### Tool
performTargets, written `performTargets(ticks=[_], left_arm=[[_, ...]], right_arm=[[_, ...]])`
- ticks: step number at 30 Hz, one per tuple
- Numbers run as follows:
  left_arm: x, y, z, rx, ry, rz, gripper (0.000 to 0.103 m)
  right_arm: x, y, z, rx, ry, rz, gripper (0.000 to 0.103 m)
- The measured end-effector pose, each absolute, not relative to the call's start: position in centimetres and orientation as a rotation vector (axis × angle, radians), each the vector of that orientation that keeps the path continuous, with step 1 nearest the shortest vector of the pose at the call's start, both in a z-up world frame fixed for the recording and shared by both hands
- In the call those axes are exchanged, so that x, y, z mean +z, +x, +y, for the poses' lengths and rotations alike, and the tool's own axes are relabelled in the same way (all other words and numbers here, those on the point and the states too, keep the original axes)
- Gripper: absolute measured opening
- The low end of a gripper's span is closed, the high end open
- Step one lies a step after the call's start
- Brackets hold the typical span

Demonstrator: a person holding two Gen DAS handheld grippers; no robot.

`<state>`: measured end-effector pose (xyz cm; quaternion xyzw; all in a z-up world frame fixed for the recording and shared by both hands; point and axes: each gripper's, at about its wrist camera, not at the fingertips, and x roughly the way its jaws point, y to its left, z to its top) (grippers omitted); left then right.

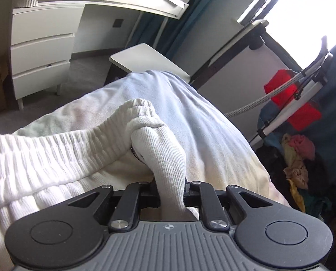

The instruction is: Fold clothes

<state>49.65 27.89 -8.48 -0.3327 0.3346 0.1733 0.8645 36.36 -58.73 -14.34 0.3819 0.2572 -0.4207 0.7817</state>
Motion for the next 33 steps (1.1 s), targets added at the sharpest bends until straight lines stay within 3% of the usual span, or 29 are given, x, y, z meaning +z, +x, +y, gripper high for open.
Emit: performTargets(ticks=[3,4,6,9,10,12,15,16,24,30,33], left_arm=[[-8.2,48.3,28.5,0.318,-0.706,0.697,0.031],[-7.9,47.6,28.8,0.304,-0.711,0.696,0.040],[-7.1,45.4,29.4,0.289,-0.730,0.659,0.043],[-5.5,41.6,30.2,0.267,-0.776,0.591,0.049],[-4.9,40.3,30.4,0.265,-0.790,0.576,0.056],[-3.7,37.6,30.5,0.287,-0.797,0.571,0.066],[-3.2,33.8,30.6,0.258,-0.823,0.591,0.068],[-3.3,32.9,30.6,0.246,-0.836,0.607,0.068],[-6.5,29.2,30.4,0.230,-0.929,0.688,0.073],[-10.4,31.6,31.0,0.230,-1.025,0.690,0.071],[-11.4,33.2,31.6,0.255,-1.053,0.655,0.069]], right_arm=[[-14.1,36.5,-58.2,-0.881,0.791,0.553,0.011],[-13.9,36.3,-58.0,-0.867,0.784,0.552,0.013],[-13.2,35.3,-57.5,-0.840,0.781,0.533,0.018],[-11.1,32.8,-56.0,-0.848,0.734,0.476,0.047],[-10.5,31.8,-55.6,-0.828,0.737,0.457,0.059],[-9.4,29.3,-54.8,-0.785,0.769,0.425,0.064],[-8.8,25.1,-53.9,-0.706,0.870,0.390,0.068],[-8.9,23.6,-53.7,-0.684,0.919,0.379,0.074],[-14.0,14.8,-51.3,-0.650,1.298,0.361,0.075],[-17.3,17.6,-51.6,-0.530,1.343,0.386,0.073],[-18.9,19.1,-52.7,-0.557,1.312,0.349,0.067]])
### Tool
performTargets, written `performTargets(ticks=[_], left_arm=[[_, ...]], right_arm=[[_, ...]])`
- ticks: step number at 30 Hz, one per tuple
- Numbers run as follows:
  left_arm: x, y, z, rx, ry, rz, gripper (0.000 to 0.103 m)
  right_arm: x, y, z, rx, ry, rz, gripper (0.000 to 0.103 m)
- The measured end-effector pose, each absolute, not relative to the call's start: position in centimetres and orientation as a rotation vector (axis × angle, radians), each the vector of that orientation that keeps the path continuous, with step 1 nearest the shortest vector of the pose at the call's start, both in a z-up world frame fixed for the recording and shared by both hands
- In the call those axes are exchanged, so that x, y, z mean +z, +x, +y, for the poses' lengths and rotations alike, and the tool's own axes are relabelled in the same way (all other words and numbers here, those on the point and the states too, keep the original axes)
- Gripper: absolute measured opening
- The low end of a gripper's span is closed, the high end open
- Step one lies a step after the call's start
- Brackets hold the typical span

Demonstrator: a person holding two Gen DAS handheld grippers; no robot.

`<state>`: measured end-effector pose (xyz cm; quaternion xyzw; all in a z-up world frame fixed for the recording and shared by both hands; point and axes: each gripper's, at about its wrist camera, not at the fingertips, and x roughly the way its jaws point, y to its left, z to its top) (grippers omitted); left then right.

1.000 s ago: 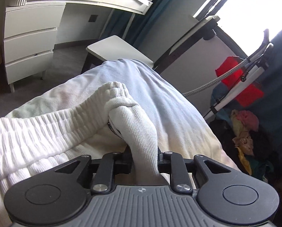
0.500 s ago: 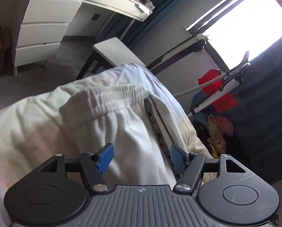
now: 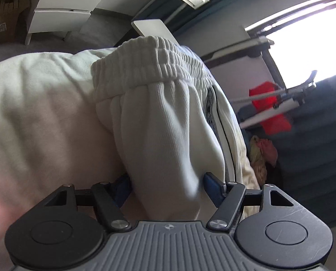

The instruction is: Fold clothes

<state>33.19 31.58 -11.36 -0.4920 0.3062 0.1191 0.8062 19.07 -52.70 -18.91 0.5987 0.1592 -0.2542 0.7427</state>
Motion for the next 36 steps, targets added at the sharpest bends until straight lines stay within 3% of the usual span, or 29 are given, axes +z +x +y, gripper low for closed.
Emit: performTargets(ticks=[3,5,8,10,15,24,31,36], left_arm=[[-11.4,34.6,31.9,0.291,-1.058,0.629,0.060],[-10.9,35.4,31.9,0.326,-1.026,0.640,0.040],[-9.8,35.2,32.2,0.353,-1.023,0.641,0.018],[-8.7,34.6,32.6,0.347,-1.039,0.639,0.014],[-4.1,30.7,33.8,0.302,-1.006,0.619,0.012],[1.5,18.7,37.2,0.267,-0.974,0.623,0.012],[-4.4,10.4,39.4,0.317,-1.044,0.729,0.013],[-6.7,8.8,39.0,0.317,-0.979,0.757,0.017]], right_arm=[[-19.5,20.3,-53.9,-0.593,1.284,0.290,0.063],[-19.7,20.8,-54.7,-0.612,1.275,0.268,0.032],[-19.8,20.6,-55.9,-0.616,1.294,0.237,0.013],[-19.1,20.4,-56.1,-0.601,1.300,0.221,0.011],[-16.6,19.3,-55.9,-0.561,1.211,0.241,0.010],[-15.1,13.0,-55.9,-0.565,1.308,0.281,0.010],[-15.8,10.6,-56.0,-0.552,1.295,0.337,0.010],[-18.3,10.5,-57.3,-0.503,1.303,0.420,0.010]])
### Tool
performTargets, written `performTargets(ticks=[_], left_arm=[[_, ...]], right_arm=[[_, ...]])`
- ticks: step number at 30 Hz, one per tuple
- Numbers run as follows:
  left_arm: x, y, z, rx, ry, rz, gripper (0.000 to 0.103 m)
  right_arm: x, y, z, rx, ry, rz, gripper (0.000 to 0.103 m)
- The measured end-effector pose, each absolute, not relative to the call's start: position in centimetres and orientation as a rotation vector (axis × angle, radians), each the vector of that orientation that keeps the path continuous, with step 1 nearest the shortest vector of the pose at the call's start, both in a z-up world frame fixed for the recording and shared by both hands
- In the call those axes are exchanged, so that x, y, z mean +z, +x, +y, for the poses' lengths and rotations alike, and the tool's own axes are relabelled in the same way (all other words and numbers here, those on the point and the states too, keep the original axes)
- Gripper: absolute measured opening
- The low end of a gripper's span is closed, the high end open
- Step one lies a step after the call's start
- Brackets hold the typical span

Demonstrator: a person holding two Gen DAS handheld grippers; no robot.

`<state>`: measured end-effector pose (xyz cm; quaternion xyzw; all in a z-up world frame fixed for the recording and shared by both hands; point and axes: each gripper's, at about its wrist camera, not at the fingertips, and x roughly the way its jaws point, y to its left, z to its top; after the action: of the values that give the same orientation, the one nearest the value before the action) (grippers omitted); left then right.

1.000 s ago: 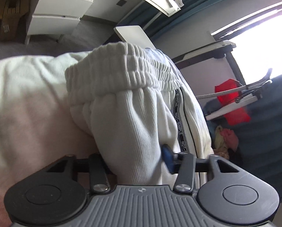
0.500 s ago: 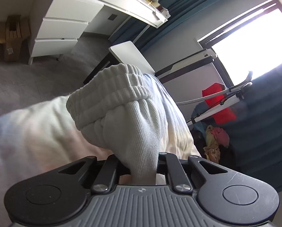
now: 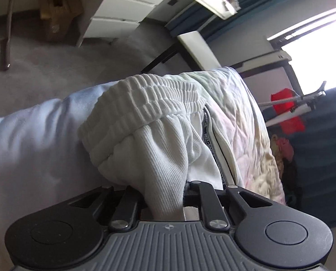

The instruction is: Fold clothes

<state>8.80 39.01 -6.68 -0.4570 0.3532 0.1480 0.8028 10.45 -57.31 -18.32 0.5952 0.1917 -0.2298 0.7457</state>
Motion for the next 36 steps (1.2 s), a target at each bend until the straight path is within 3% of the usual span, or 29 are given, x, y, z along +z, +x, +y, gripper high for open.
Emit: performTargets(ticks=[1,4,5,13,19,27,36], left_arm=[[-6.4,8.8,38.5,0.285,-0.934,0.776,0.023],[-5.5,8.9,37.1,0.183,-0.800,0.838,0.066],[-5.2,8.8,36.5,0.143,-0.758,0.870,0.069],[-0.8,4.6,29.8,-0.019,-0.513,0.806,0.081],[0.0,5.9,20.8,-0.170,-0.360,0.708,0.081],[-6.2,9.4,7.8,-0.285,-0.264,0.722,0.081],[-12.7,10.0,1.7,-0.282,0.080,0.734,0.083]], right_arm=[[-18.7,10.3,-57.5,-0.495,1.318,0.424,0.010],[-19.4,10.0,-57.7,-0.457,1.372,0.408,0.011],[-19.6,9.9,-57.8,-0.439,1.381,0.408,0.012],[-21.4,9.7,-58.7,-0.279,1.463,0.366,0.021],[-20.1,10.2,-58.5,-0.162,1.416,0.289,0.063],[-19.4,10.5,-58.1,-0.169,1.370,0.277,0.065],[-18.8,11.4,-57.1,-0.317,1.221,0.352,0.064]])
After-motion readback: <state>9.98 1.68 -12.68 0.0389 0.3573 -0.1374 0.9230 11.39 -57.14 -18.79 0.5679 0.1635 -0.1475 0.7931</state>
